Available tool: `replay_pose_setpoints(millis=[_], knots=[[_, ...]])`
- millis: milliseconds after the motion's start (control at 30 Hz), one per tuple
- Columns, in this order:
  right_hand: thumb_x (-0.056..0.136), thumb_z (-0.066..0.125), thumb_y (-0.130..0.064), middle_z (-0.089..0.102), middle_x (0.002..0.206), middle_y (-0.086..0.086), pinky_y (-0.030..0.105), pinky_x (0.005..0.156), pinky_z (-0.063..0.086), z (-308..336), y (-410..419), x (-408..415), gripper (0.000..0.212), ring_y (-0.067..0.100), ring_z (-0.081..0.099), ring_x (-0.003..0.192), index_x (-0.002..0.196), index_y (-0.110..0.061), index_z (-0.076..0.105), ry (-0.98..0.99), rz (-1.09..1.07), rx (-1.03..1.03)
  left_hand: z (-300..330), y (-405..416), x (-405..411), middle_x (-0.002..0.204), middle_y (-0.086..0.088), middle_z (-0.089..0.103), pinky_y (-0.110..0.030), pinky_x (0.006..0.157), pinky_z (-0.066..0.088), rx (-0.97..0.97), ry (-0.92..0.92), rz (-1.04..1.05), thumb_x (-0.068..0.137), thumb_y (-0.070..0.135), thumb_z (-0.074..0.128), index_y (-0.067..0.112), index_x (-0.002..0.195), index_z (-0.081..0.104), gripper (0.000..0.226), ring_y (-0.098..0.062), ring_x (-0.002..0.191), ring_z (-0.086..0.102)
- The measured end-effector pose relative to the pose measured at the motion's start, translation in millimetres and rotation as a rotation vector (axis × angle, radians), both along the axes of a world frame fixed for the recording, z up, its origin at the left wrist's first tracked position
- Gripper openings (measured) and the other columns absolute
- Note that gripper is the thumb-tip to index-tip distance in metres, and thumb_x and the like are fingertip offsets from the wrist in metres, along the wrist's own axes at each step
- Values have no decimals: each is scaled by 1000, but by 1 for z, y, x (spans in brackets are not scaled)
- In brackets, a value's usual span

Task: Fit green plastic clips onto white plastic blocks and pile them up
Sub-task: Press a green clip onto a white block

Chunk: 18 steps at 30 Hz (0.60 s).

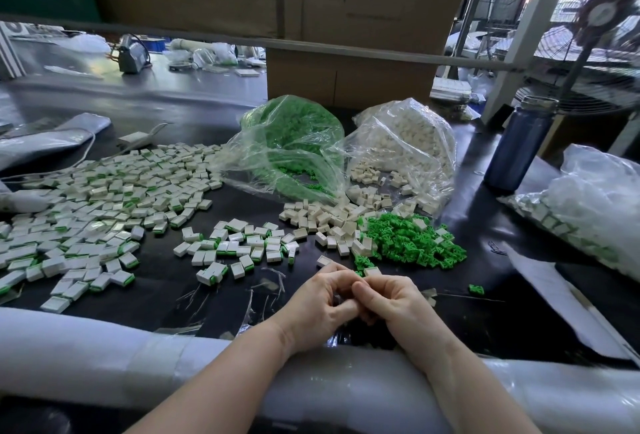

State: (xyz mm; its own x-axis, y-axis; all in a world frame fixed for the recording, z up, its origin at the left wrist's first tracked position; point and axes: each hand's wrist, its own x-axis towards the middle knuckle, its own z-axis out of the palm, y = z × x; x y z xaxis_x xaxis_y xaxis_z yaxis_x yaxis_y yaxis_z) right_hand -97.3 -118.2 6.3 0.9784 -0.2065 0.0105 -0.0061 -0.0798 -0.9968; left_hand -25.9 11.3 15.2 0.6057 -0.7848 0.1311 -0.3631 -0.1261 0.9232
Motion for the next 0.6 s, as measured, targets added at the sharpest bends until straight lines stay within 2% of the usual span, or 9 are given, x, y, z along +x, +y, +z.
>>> replay_pose_setpoints(millis=[67,267,400,600], knots=[[88,58,-11,53,64,12,17,49,37,0,0,0,20,9,45,53,84,5,69,5,-8,-13,-1,-1,0,100,0,48,-22,87,48,7,-19,2,87,0,57,14,92,63,16,-12,89,55],[87,59,-8,57,61,9,17,49,39,2,1,-1,18,8,47,52,78,-1,72,7,-26,-6,-3,-2,-1,105,-6,49,-22,84,45,40,-71,-4,87,0,54,6,97,62,15,-13,87,53],[87,59,-7,54,64,15,18,49,36,2,1,-1,18,10,45,53,78,3,71,9,-36,-7,-4,-3,-1,105,-9,49,-19,81,42,50,-123,-3,86,-1,54,2,98,61,15,-11,85,51],[85,60,-7,54,63,14,18,48,36,1,0,0,18,12,45,54,73,-3,72,14,-33,18,-5,-3,0,106,-8,50,-27,86,44,61,-142,-2,86,1,54,3,100,61,16,-17,88,53]])
